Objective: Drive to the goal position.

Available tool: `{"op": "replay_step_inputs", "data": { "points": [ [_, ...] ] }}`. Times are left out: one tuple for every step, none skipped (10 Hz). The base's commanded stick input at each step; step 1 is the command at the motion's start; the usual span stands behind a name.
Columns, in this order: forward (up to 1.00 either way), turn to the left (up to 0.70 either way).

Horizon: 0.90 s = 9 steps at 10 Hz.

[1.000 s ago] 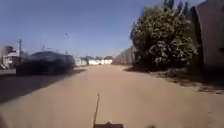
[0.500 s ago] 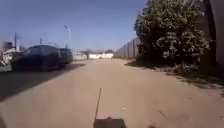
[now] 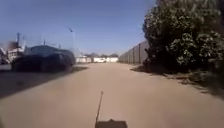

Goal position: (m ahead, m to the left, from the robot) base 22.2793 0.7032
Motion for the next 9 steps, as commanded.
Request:
{"op": "replay_step_inputs", "data": {
  "points": [
    [1.00,0.00],
    [1.00,0.00],
    [1.00,0.00],
    [1.00,0.00],
    [1.00,0.00],
    [1.00,0.00],
    [1.00,0.00],
    [1.00,0.00],
    [1.00,0.00]
  ]
}}
